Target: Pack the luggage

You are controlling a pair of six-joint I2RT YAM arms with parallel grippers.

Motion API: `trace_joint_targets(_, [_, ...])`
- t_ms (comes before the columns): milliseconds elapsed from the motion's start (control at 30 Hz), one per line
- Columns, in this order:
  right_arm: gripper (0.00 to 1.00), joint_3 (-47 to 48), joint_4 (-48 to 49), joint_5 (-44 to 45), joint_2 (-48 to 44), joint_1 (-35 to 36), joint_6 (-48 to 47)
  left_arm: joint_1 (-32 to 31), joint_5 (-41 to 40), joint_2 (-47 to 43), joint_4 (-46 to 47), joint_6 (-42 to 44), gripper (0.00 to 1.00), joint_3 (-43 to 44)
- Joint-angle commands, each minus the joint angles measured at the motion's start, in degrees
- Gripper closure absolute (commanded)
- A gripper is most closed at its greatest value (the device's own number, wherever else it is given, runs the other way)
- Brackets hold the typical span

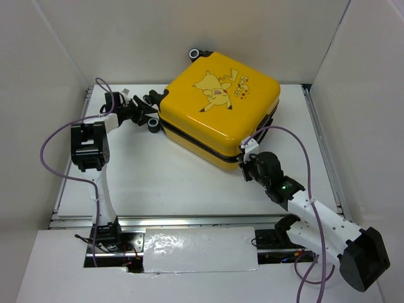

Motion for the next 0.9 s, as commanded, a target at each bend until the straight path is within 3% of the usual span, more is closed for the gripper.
trace_joint_targets(0, [1.00, -0.38, -1.79, -2.37, -2.17, 2.20, -0.29, -0.92, 3.05, -1.23, 1.88, 1.28, 0.36, 0.55])
trace_joint_targets(200, [1.00, -0.12, -1.43, -0.79, -1.56, 2.20, -0.29, -0.92, 2.25, -5.01, 6.36, 1.55, 0.46, -7.99])
trace_joint_targets(300, [1.00, 0.15, -1.69, -0.88, -0.76, 2.20, -0.11, -1.01, 4.45, -4.93, 6.54, 2.60, 0.59, -8.17])
trace_joint_targets(467, [1.00, 0.41, -1.96, -1.05, -0.94, 2.29, 0.07, -1.18, 5.68, -5.89, 7.76, 3.57, 1.00, -9.83])
trace_joint_targets(600, [1.00, 0.76, -2.40, -0.88, -1.73, 2.38, 0.42, -1.18, 6.82, -5.98, 7.85, 3.75, 1.00, -10.10])
trace_joint_targets(733, [1.00, 1.46, -3.80, -3.24, -2.95, 3.95, -0.11, -1.62, 5.78, -8.87, 11.89, 1.12, 1.00, -16.05])
trace_joint_targets(867, [1.00, 1.55, -5.47, -0.89, -4.62, 11.75, -0.72, -3.11, -0.54, -11.51, 11.55, -0.91, 1.00, -19.76])
